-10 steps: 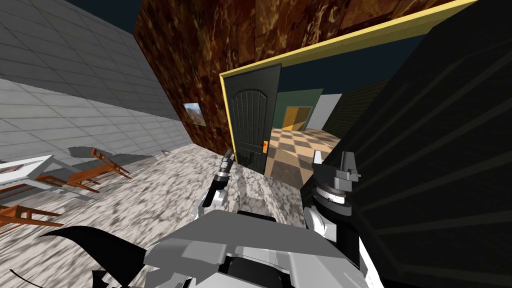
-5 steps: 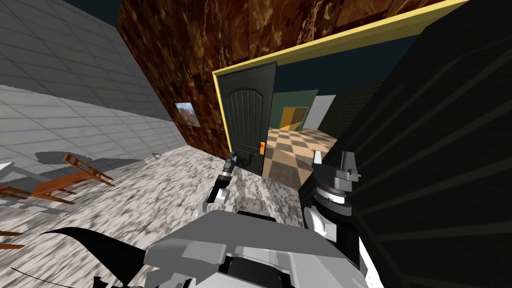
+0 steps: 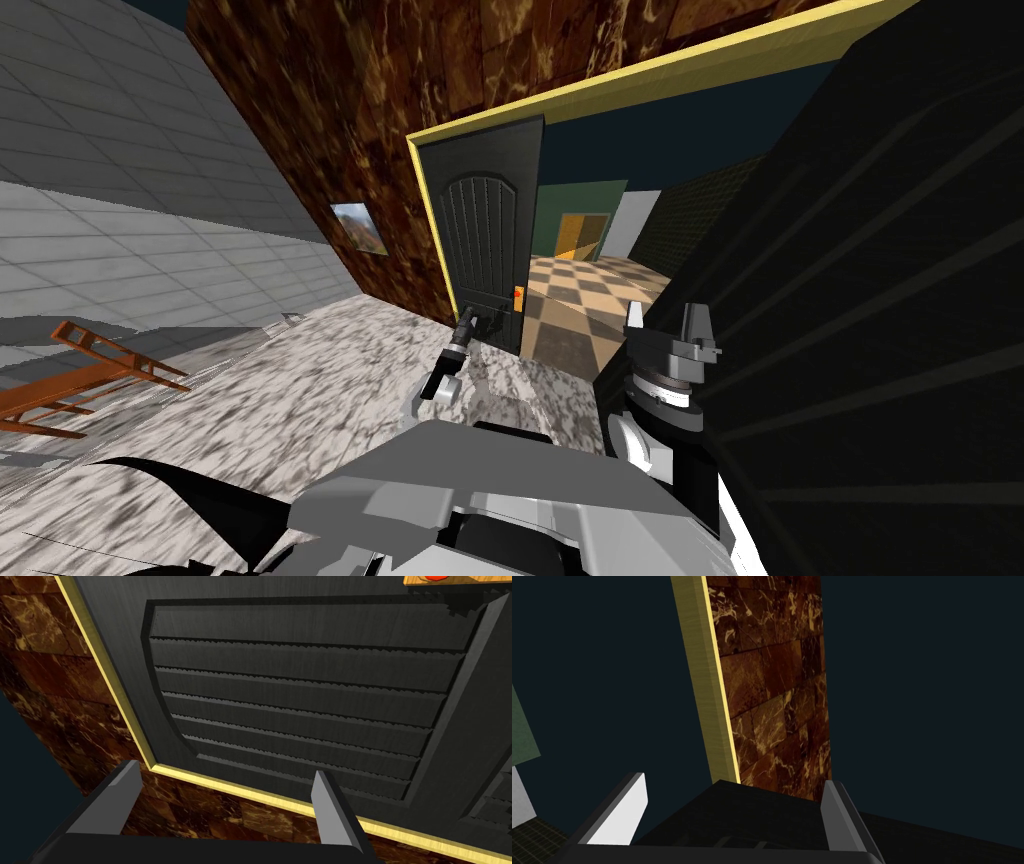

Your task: Pull the door open

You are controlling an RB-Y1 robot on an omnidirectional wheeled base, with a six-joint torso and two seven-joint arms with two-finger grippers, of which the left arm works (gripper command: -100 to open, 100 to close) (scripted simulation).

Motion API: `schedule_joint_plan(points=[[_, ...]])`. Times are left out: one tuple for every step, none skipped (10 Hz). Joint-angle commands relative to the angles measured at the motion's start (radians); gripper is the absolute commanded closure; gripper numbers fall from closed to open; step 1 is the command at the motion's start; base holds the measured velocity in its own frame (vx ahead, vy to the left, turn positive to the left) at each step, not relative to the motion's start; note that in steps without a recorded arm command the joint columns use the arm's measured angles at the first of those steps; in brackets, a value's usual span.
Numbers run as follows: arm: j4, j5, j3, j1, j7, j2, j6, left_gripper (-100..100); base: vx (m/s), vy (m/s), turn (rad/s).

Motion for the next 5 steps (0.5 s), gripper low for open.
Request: schedule_joint_plan(points=[[0.045,0.005,-0.004,-0.025,0.01,0.005,0.011,-100,0.109,-0.041,-0.062],[0.069,0.008,-0.006,-0.036,0.016,0.009,0.017,-100,0.102,-0.033,-0.081],[0.093,0.011,-0.008,-0.048,0.022,0.013,0.022,-100,0.091,-0.031,-0.07],[0.116,0.014,-0.01,-0.06,0.029,0.017,0.028,-100,0.105,-0.039,-0.07],[0.141,0.017,-0.012,-0.072,0.035,0.021,0.033,-100,0.115,-0.028,-0.064]])
